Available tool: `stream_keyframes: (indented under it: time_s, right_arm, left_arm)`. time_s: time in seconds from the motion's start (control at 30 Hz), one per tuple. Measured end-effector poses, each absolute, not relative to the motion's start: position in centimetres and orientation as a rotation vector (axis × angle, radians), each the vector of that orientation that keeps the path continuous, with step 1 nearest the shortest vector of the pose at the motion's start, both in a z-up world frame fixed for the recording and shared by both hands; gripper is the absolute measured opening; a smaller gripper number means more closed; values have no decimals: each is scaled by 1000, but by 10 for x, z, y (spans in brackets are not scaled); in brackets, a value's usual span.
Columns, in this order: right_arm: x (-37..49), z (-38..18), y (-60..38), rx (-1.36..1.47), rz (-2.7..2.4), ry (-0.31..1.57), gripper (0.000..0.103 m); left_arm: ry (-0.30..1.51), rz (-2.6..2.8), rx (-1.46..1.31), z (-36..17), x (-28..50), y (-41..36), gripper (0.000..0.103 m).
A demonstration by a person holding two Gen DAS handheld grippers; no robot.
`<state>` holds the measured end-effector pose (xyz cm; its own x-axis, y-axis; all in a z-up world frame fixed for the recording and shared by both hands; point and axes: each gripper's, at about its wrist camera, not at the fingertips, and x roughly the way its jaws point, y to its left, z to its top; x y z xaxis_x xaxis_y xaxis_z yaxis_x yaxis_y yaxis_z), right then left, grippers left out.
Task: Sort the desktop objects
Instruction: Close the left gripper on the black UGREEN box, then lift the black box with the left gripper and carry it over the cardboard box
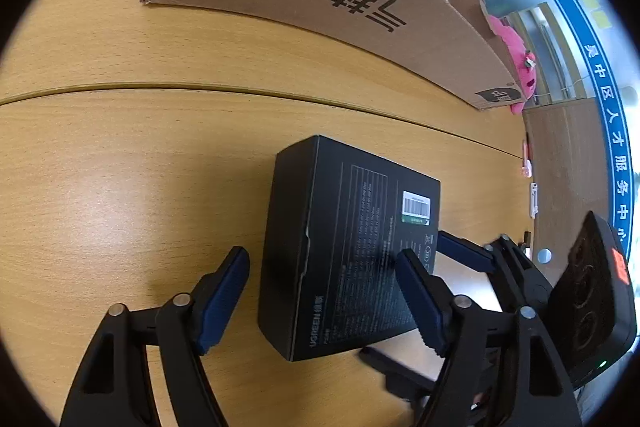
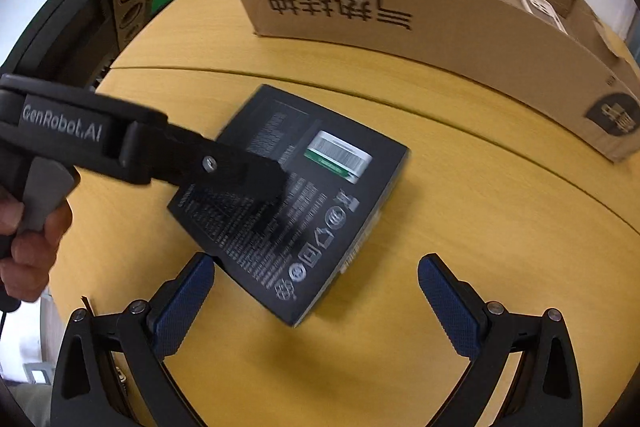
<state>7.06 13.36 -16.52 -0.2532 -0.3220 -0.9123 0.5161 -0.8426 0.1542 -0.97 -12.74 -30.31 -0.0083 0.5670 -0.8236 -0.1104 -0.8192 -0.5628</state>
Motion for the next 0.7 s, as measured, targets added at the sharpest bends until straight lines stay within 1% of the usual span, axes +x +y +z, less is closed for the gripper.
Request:
stream_keyframes:
  time_s: [0.03,0.07,0.13,0.2,0.3,0.33,0.4,0.47,0.53,0.7]
  right_arm:
    - [71,-168,130,1479,-2104,253,102]
    - [70,-170,126,1470,-2078,255,97]
    - [71,-172,121,1462,-2081,295,97]
    - [72,-172,123,1467,-2075,284,97]
    - [75,-167,127,1463,-2063,285,93]
    - [76,-163,129,1459,-2064,282,91]
    - [79,-150,132,1425,-2080,287,90]
    - [79,-128,137,1379,-2104,276,89]
    - [77,-98,141,1307,-2141,273,89]
    - [62,-2,155,1070,-2255,285,89]
  left_arm:
    - [-501,1859,-1798,-305,-9,-127,69]
    - [-505,1859,-1794,-305,-8,-126,68]
    - [-484,1875,-1789,-304,-8,-124,68]
    - [-486,1878,-1794,-303,-9,-121,68]
    - [-472,1914,-1792,-293,-8,-119,67]
    - [-475,1926,-1782,-288,-7,-119,67]
    - [-497,1959,-1750,-272,-6,-117,67]
    - [-518,2009,-1698,-245,-6,-116,67]
    - [-502,2070,-1631,-210,-9,-113,67]
    - [-366,2260,-1372,-90,-24,-89,67]
